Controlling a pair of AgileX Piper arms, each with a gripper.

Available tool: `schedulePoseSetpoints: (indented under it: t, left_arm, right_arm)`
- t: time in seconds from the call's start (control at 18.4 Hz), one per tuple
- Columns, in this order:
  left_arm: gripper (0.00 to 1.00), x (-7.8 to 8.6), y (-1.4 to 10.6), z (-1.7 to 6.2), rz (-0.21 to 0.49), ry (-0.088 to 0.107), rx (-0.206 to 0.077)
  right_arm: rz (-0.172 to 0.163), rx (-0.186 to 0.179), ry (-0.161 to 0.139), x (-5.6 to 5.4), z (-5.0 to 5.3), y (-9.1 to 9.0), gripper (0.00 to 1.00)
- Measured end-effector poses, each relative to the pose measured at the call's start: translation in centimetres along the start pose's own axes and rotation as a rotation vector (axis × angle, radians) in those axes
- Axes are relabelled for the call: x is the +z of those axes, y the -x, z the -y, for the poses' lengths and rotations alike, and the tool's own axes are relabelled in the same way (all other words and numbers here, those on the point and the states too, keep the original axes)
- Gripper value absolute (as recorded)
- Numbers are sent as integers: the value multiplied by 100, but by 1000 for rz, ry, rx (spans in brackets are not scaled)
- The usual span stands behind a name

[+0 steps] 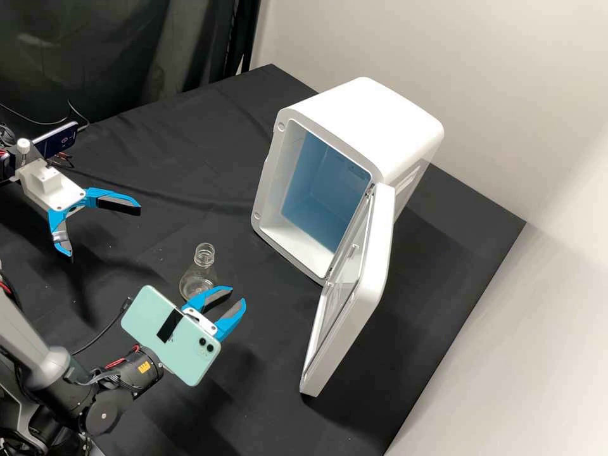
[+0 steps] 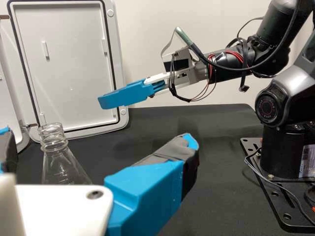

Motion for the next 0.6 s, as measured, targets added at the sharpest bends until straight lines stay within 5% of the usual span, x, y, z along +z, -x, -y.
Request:
schedulePoseSetpoints:
  t: [0.6]
  left_arm:
    - [100, 0, 0, 0, 0, 0, 0]
  right_arm:
    - [-2, 10, -14, -12, -9, 2, 0]
